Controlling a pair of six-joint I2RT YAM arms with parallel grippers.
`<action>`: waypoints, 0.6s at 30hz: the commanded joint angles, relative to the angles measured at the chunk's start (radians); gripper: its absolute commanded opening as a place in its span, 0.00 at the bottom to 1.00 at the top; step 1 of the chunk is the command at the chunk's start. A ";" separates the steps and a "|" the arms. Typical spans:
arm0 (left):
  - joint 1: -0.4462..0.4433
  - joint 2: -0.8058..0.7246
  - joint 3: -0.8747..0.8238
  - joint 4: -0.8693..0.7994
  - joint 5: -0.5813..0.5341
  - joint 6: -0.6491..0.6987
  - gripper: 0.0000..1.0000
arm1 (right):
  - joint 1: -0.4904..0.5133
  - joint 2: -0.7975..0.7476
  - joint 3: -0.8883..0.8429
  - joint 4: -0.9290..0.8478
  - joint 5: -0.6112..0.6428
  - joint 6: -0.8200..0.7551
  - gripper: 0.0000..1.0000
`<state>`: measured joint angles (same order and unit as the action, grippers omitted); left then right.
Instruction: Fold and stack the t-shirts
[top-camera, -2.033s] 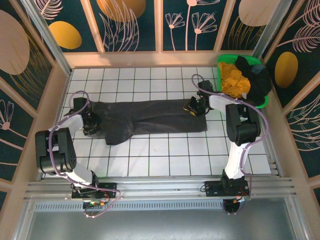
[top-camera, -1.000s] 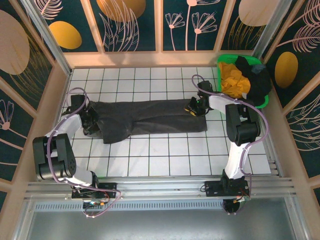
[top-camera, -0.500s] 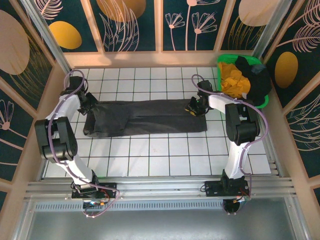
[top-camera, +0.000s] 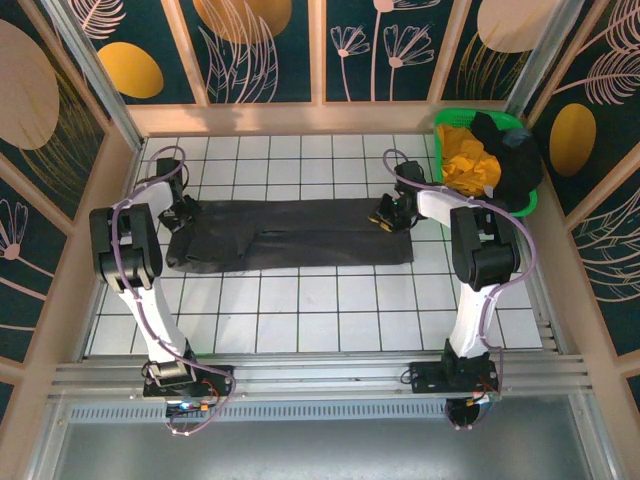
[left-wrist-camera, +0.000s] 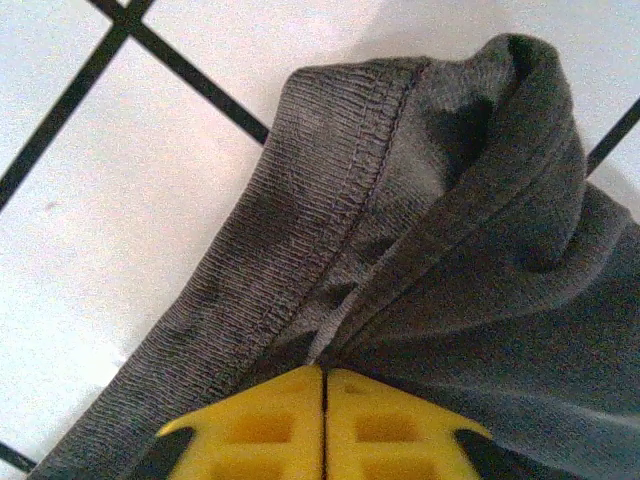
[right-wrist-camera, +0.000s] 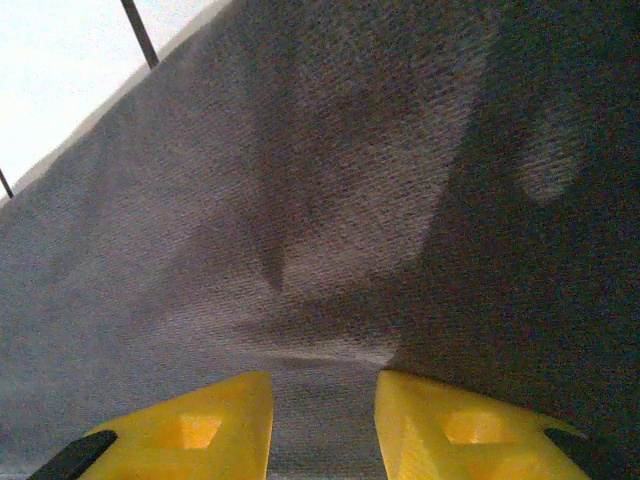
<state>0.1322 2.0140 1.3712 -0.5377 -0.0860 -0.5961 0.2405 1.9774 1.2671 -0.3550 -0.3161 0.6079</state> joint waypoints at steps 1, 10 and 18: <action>0.014 0.001 0.003 0.003 -0.095 0.022 0.35 | 0.002 0.010 -0.044 -0.036 0.051 -0.027 0.36; -0.007 -0.406 -0.178 -0.004 -0.107 -0.092 0.50 | 0.006 -0.115 0.014 -0.065 0.116 -0.116 0.41; -0.201 -0.436 -0.339 0.159 0.174 -0.407 0.34 | -0.018 -0.070 0.031 -0.064 0.137 -0.190 0.39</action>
<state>-0.0166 1.5097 1.0832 -0.4507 -0.0410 -0.8429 0.2379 1.8797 1.2686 -0.3912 -0.2058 0.4698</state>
